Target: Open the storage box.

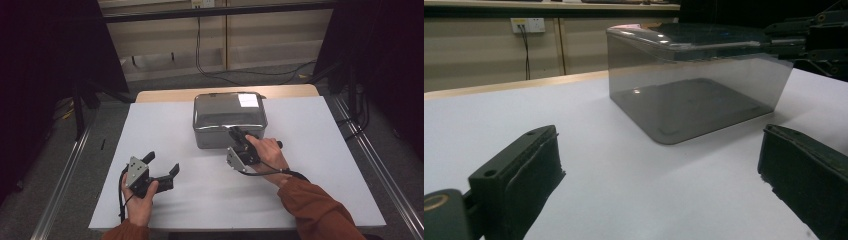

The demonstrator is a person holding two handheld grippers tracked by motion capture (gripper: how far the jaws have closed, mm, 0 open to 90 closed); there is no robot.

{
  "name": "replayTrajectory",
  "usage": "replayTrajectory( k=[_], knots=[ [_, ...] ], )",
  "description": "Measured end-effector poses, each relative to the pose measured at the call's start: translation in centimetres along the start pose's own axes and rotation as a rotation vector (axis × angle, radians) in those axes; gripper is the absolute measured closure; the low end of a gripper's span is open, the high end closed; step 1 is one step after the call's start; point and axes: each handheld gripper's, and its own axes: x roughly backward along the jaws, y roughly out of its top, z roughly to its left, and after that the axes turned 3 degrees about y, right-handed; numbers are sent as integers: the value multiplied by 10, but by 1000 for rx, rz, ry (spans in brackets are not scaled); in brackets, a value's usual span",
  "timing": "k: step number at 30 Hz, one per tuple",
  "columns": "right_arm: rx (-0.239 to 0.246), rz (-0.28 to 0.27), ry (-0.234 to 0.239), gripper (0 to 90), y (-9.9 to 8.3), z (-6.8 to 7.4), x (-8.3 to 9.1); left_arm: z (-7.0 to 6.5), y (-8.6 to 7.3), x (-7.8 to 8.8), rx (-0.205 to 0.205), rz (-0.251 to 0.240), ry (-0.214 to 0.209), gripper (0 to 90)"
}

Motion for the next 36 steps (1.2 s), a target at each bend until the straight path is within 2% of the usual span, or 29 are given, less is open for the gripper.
replayTrajectory(
  k=[4,7,9,11,15,17,20,24,27,28,29,31,32,35,36],
  knots=[
    [-4,-4,1,776,0,-1,0,-1,2,-7,-15,-1,2,30],
    [-5,-4,0,776,0,-1,0,-2,4,-12,-58,3,-10,30],
    [-10,-6,-7,777,0,-2,0,-4,6,-14,-69,-3,-8,18],
    [-12,-8,-11,779,0,-4,1,-5,8,-14,-55,-22,-31,15],
    [-17,-13,-22,782,2,-7,1,-5,12,-18,-65,-37,-32,15],
    [-24,-16,-32,784,2,-9,1,-6,15,-23,-41,-46,-36,15],
    [-31,-17,-34,785,2,-12,1,-7,19,-30,-35,-44,-48,18],
    [-37,-24,-36,786,1,-13,2,-11,25,-37,-50,-47,-61,21],
    [-37,-21,-36,787,2,-14,2,-9,30,-47,-73,-23,-63,22],
    [-32,-21,-37,787,2,-15,2,-8,32,-48,-72,-24,-63,26],
    [-36,-22,-38,787,2,-15,2,-6,34,-51,-54,-27,-56,26],
    [-38,-24,-38,788,2,-17,2,-4,38,-55,-39,-36,-70,27],
    [-33,-23,-38,789,2,-18,2,-3,39,-56,-50,-40,-70,27],
    [-34,-27,-37,788,2,-19,1,-4,44,-62,-41,-50,-79,26],
    [-33,-27,-39,788,2,-20,2,-4,46,-64,-56,-43,-81,27]
  ],
)
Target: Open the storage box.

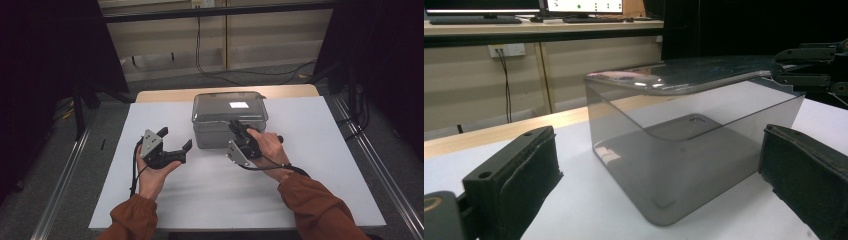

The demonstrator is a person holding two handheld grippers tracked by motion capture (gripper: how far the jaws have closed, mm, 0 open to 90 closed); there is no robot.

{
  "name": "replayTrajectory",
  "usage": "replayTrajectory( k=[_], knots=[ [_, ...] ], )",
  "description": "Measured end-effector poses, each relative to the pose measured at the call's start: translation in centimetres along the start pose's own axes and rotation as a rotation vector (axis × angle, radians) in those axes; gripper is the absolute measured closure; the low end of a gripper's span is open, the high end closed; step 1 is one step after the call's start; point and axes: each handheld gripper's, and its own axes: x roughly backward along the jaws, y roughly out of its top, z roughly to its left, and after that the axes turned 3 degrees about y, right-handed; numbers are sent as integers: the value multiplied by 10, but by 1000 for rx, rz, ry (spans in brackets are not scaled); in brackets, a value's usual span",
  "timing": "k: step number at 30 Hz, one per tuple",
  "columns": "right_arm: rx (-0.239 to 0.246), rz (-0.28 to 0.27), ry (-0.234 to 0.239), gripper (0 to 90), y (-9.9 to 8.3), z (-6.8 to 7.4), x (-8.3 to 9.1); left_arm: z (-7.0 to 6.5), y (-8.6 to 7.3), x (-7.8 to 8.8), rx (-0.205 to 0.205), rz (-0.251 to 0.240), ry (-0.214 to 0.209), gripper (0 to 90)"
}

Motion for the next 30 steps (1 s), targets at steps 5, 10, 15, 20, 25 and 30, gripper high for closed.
replayTrajectory(
  k=[5,10,15,20,25,30],
  knots=[
    [-10,0,-6,789,1,-4,0,1,5,-13,-9,-10,-4,44],
    [5,2,2,790,1,-6,-1,3,1,-25,-23,0,5,51],
    [4,-5,-1,790,1,-9,-2,-1,3,-38,-62,-2,7,58],
    [17,-1,-8,793,4,-15,-3,-2,5,-53,-76,1,-9,58],
    [7,-8,-17,794,3,-19,-4,-2,10,-65,-77,-17,2,60],
    [5,0,-13,791,4,-15,-3,-2,9,-71,-78,-24,-2,131]
  ],
)
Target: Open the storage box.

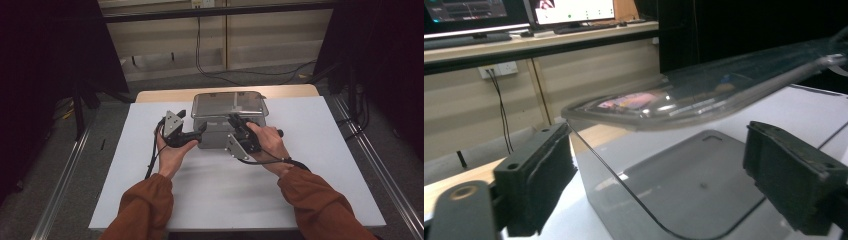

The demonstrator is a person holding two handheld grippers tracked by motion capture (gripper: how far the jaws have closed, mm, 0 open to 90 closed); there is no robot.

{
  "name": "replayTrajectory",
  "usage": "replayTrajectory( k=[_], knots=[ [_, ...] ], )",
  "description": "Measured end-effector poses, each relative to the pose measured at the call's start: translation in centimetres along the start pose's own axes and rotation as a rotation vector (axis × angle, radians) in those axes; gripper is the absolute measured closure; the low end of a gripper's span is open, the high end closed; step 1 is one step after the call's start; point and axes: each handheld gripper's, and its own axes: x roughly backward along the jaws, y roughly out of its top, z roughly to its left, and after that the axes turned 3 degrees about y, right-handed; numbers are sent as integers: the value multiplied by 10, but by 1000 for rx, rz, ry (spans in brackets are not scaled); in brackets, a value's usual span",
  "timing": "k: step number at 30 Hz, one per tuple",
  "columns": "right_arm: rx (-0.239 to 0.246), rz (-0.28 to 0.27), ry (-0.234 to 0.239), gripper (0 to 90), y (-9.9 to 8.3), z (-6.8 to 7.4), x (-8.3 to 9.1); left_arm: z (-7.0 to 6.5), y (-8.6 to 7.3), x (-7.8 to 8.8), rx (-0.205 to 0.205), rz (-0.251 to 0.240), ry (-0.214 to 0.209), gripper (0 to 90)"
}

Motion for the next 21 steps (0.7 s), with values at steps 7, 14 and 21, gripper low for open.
replayTrajectory(
  k=[7,14,21],
  knots=[
    [-3,3,11,785,-2,10,1,-3,0,2,-41,-15,-3,205],
    [-18,0,11,775,-2,11,2,-7,-1,-1,-82,-30,-11,303],
    [-83,-12,10,685,-4,9,3,-5,-2,-1,-86,-17,-9,347]
  ],
)
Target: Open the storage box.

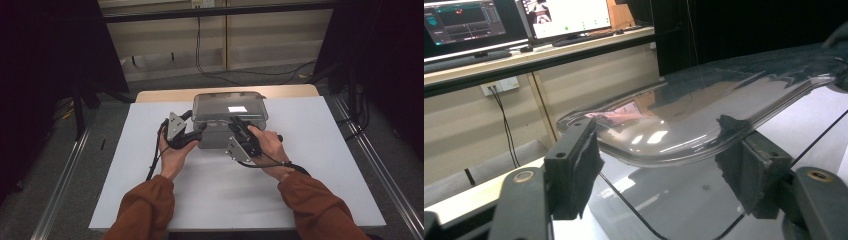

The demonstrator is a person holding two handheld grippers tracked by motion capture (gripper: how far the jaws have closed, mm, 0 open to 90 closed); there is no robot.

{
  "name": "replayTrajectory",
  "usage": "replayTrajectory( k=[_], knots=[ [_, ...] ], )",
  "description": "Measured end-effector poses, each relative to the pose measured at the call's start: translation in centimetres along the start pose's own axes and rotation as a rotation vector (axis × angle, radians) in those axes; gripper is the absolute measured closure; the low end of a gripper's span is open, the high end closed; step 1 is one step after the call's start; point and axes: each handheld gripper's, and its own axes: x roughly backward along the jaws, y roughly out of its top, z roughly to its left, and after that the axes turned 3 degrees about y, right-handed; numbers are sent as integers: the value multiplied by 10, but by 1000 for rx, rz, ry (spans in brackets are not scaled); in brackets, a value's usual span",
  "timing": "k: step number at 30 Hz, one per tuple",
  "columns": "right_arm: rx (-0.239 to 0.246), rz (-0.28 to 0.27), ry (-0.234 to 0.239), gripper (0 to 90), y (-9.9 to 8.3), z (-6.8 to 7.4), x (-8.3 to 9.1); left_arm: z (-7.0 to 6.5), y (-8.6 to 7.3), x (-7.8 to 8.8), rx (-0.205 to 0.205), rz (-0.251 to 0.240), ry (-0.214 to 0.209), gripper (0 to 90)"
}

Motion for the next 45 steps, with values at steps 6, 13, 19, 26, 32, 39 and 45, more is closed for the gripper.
replayTrajectory(
  k=[6,13,19,26,32,39,45],
  knots=[
    [-108,-11,5,571,-10,-2,4,0,2,1,10,-1,5,366],
    [-313,-8,14,337,-26,-7,7,1,1,1,28,-4,4,370],
    [-439,-7,12,234,-37,-12,10,1,2,1,34,-9,3,375],
    [-583,6,81,181,-52,-21,7,1,3,1,27,-10,6,378],
    [-780,-7,121,103,-68,-28,7,2,2,0,33,-10,7,384],
    [-869,-31,163,7,-80,-30,6,2,1,-1,42,-6,6,386],
    [-894,-40,148,99,-86,-33,5,4,1,-1,51,-12,5,401]
  ],
)
